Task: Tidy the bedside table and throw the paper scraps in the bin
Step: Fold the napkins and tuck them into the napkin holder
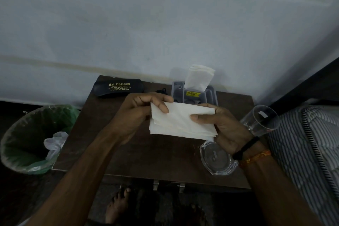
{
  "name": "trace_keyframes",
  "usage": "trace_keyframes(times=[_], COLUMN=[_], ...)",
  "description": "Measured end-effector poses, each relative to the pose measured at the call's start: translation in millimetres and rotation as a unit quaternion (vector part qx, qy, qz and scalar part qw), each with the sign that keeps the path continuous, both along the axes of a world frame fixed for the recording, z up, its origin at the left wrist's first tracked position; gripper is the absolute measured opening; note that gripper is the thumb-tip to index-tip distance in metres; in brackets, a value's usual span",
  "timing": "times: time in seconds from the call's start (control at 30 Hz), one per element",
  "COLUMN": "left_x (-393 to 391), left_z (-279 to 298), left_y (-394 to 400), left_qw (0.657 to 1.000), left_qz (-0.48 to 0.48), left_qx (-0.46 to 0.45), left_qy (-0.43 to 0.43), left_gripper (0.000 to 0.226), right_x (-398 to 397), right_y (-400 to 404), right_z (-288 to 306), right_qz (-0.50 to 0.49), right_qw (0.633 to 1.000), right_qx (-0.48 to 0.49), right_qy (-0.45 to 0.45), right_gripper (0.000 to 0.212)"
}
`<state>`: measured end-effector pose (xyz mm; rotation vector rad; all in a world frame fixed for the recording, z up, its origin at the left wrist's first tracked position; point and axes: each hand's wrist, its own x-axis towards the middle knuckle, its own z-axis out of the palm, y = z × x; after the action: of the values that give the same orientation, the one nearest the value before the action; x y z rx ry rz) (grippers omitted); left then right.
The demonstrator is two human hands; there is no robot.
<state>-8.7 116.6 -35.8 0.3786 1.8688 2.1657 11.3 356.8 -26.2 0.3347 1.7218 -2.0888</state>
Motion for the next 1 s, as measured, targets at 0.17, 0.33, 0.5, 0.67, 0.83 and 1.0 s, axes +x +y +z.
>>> trace_keyframes(times=[0.17,0.33,0.5,0.67,0.83,1.0], left_x=[0.7,-1.0,-1.7,2.1,3.9,-0.7], left_z=[0.9,-1.0,3.1,4.6,6.8,0.2], left_y=[1.6,4.6,4.6,8.3,4.6,-2.5], left_qw=[1.000,0.998,0.984,0.990,0.994,0.995], left_qz=[0.008,0.034,-0.001,-0.005,0.006,0.013], left_qx=[-0.021,-0.049,0.072,-0.026,-0.004,-0.096], left_qy=[0.008,0.025,-0.166,-0.138,-0.108,-0.035], left_gripper=[0.043,0.031,0.037,0.050,0.055,0.055], right_x=[1.1,3.6,3.8,3.0,0.2,-2.7], right_y=[0.5,-1.0,-4.9,-4.0,4.6,10.7], right_z=[-1.0,1.6,1.4,3.2,5.6,0.2], right_qz=[-0.011,-0.011,-0.025,-0.010,0.015,-0.026], right_qw=[0.999,0.999,0.999,1.000,0.999,0.995], right_qx=[-0.039,-0.047,-0.017,-0.014,-0.029,0.034], right_qy=[-0.017,-0.012,0.031,0.022,0.012,0.094], right_gripper=[0.035,0.020,0.031,0.052,0.063,0.048])
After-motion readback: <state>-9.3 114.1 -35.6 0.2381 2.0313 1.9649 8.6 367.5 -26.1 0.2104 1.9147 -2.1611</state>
